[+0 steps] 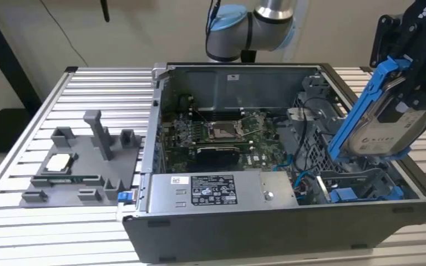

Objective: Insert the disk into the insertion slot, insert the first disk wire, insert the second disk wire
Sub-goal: 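Insert the disk into the insertion slot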

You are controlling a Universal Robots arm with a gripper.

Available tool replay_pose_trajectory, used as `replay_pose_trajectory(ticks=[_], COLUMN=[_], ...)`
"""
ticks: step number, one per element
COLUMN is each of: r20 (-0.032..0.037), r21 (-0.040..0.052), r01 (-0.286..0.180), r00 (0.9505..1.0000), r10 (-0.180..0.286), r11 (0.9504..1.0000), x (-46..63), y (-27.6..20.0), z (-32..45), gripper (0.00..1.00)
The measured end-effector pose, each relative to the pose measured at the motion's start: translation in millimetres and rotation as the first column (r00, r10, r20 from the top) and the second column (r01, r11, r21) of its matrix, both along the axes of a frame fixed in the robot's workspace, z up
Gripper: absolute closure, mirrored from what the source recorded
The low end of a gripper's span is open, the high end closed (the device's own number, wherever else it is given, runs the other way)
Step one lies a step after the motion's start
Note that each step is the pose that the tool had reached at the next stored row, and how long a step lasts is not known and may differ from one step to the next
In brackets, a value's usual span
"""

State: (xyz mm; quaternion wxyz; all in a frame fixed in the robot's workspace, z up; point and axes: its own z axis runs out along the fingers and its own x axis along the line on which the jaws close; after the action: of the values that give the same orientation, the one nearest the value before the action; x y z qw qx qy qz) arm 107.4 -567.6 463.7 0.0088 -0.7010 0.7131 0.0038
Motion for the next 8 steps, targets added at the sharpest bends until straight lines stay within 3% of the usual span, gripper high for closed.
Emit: replay_pose_trajectory(ticks=[8], r20=[0.0003], r21=[-0.0001], r01=[0.000], r00=[1.0000], r10=[0.000], r11=[1.0000], x=[0.1], y=[0.0], z=[-2.4], gripper=[0.67])
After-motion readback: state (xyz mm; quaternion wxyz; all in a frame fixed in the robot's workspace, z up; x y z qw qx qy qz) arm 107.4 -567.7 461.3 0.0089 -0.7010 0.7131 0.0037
